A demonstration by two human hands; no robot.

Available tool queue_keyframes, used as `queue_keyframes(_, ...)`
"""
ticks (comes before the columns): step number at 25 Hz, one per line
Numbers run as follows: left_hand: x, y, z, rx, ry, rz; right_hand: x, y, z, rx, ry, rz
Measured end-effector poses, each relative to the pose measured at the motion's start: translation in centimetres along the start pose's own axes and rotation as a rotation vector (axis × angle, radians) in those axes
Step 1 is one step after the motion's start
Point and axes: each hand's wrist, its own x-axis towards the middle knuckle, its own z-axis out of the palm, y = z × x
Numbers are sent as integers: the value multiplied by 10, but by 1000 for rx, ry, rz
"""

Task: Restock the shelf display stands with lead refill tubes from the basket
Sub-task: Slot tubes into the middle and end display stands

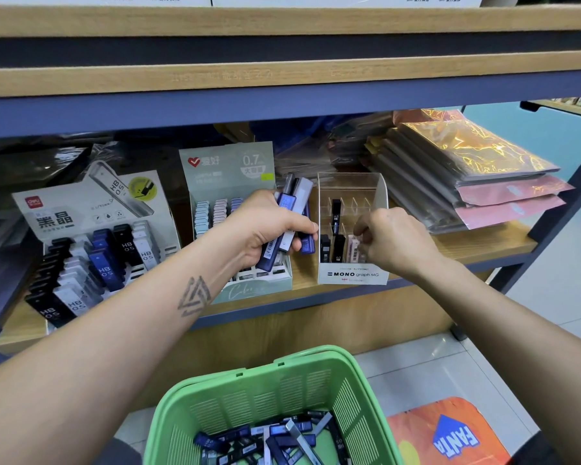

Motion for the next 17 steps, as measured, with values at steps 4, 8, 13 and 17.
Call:
queue_keyframes(4, 0, 1, 0, -8, -1, 0, 3, -1, -3, 6, 31, 4)
queue_keyframes(8, 2, -1, -1, -8, -3, -5, -1, -8, 3, -16, -21, -31)
queue_keyframes(13, 3, -1, -1, -6, -4, 6, -3, -13, 0, -24, 19, -63)
queue_keyframes(17, 3, -2, -1, -2, -11, 5, -3, -13, 0, 6, 21, -41)
